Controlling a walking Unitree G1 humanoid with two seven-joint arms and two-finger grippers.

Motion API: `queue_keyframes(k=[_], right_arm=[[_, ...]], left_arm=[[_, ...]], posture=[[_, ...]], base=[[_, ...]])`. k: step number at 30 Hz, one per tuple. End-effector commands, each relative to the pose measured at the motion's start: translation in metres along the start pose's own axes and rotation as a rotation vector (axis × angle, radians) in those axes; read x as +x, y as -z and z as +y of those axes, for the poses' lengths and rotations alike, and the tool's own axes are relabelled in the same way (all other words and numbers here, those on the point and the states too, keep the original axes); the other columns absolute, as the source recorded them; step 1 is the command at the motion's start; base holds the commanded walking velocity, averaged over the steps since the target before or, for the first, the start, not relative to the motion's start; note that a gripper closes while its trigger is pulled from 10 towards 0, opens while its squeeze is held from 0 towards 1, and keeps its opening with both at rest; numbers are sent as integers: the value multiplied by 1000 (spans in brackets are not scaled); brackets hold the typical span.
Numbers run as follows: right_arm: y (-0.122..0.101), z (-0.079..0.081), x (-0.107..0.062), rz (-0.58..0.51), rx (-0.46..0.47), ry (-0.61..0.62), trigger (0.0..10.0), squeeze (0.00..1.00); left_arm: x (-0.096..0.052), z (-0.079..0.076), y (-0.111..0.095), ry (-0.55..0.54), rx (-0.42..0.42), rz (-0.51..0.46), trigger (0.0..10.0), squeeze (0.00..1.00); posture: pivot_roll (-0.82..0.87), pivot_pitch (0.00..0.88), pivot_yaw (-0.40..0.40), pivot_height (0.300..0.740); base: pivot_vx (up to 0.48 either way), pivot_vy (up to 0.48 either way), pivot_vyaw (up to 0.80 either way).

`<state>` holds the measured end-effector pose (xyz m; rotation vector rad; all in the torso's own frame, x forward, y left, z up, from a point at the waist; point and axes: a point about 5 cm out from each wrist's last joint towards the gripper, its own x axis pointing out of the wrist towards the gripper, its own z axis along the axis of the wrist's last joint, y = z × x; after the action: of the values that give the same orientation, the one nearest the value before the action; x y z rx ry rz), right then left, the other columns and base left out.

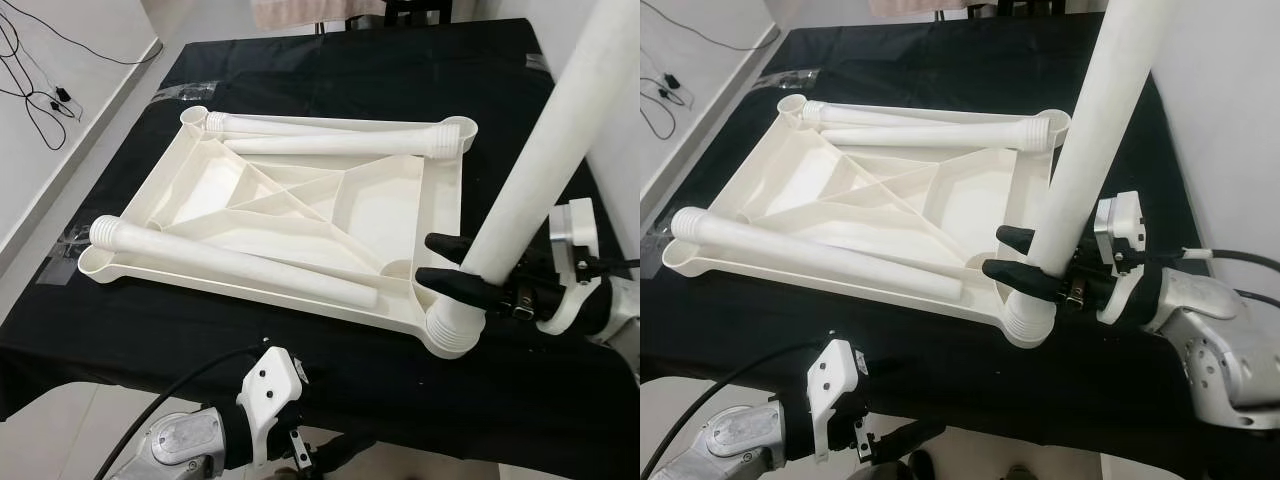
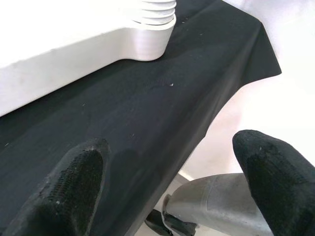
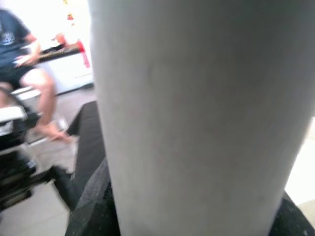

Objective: Building children table

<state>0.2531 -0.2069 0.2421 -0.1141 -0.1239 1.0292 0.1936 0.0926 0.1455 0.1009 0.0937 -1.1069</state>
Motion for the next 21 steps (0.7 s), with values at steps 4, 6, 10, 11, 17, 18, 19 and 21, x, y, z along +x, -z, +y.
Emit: queue_keyframes(k=[4,6,10,11,17,18,19,21], right_arm=[[34,22,14,75,67,26,10000,0],[36,24,16,81,58,36,10000,0],[40,29,19,127,24,6,10000,0],[40,29,19,127,24,6,10000,0],[45,35,21,246,-75,-54,10000,0],[45,36,21,267,-93,-70,10000,0],[44,36,22,282,-111,-85,10000,0],[43,36,23,287,-119,-92,10000,0]], left_arm=[[-5,-1,2,4,-14,15,10000,0],[-5,-1,2,3,-14,16,10000,0],[-6,-1,3,6,-12,20,10000,0],[-6,-1,3,6,-12,20,10000,0],[-7,-2,3,6,-10,23,10000,0],[-7,-2,3,5,-10,23,10000,0],[-7,-2,3,3,-9,22,10000,0],[-7,-2,2,2,-9,22,10000,0]], posture=[[-36,305,131,740],[-34,307,135,740],[-33,306,138,740],[-33,306,138,740],[-31,308,138,740],[-31,308,136,740],[-29,309,134,740],[-29,309,134,740]], base=[[0,0,0],[0,0,0],[0,0,0],[0,0,0],[0,0,0],[0,0,0],[0,0,0],[0,0,0]])
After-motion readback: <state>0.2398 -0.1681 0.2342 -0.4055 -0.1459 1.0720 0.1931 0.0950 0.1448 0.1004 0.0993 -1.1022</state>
